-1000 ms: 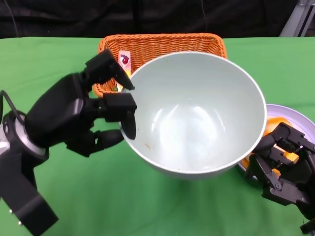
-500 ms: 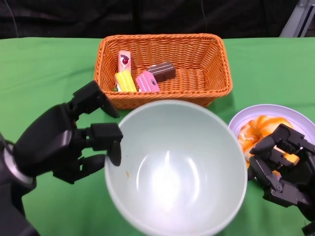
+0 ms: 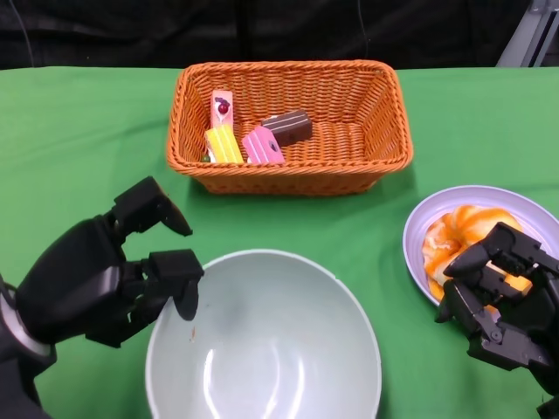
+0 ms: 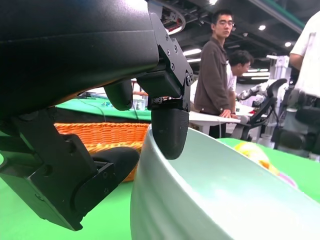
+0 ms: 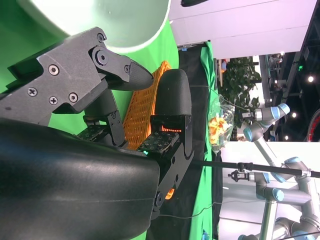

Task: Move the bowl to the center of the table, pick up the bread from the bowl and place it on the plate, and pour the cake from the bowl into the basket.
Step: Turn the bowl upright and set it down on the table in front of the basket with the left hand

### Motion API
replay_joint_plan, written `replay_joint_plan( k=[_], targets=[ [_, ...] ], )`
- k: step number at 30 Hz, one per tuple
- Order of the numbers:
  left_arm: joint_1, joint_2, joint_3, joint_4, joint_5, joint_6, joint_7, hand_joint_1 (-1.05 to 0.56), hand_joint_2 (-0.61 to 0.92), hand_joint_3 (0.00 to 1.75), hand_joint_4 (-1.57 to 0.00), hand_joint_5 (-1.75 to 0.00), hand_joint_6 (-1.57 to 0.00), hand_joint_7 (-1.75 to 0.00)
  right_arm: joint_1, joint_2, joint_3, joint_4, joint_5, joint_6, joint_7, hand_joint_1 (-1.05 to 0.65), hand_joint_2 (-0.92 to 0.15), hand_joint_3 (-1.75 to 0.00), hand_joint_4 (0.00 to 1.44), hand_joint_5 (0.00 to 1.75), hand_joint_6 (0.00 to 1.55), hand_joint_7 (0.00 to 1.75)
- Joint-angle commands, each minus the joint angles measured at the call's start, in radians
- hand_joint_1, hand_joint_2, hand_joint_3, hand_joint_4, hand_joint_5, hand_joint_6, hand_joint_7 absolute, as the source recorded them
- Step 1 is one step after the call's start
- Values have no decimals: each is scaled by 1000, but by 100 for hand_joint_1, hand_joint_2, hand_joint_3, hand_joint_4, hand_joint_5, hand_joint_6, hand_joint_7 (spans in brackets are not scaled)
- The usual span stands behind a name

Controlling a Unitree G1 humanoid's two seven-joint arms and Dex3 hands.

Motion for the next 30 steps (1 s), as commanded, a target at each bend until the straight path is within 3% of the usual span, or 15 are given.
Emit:
replay_joint_plan(
  k=[1, 10, 14, 23, 30],
  targets=[
    [-26, 46, -69, 18, 20, 36, 100, -7, 31, 134, -96, -175, -77, -168, 11, -9, -5, -22, 10, 12, -8, -11, -58, -91, 75, 160, 65, 124],
    [-73, 76, -216, 86, 6, 106, 215, -8, 32, 134, -95, -175, -79, -163, 13, -12, -4, -14, 0, -6, -2, -11, -59, -91, 74, 160, 64, 124],
    [-91, 77, -247, 116, -12, 129, 245, -9, 38, 129, -94, -175, -73, -170, 11, -10, -5, -12, 5, -3, -1, -11, -60, -90, 74, 160, 64, 124],
    [-135, 72, -257, 191, -82, 203, 231, -2, 39, 123, -92, -175, -71, -164, 11, -8, -4, -12, 5, -2, -4, -11, -60, -90, 74, 160, 64, 125],
    [-168, 46, -259, 249, -129, 237, 235, -7, 41, 123, -92, -175, -70, -163, 13, -7, -2, -12, 1, -6, -6, -11, -59, -91, 74, 160, 64, 124]
  ],
)
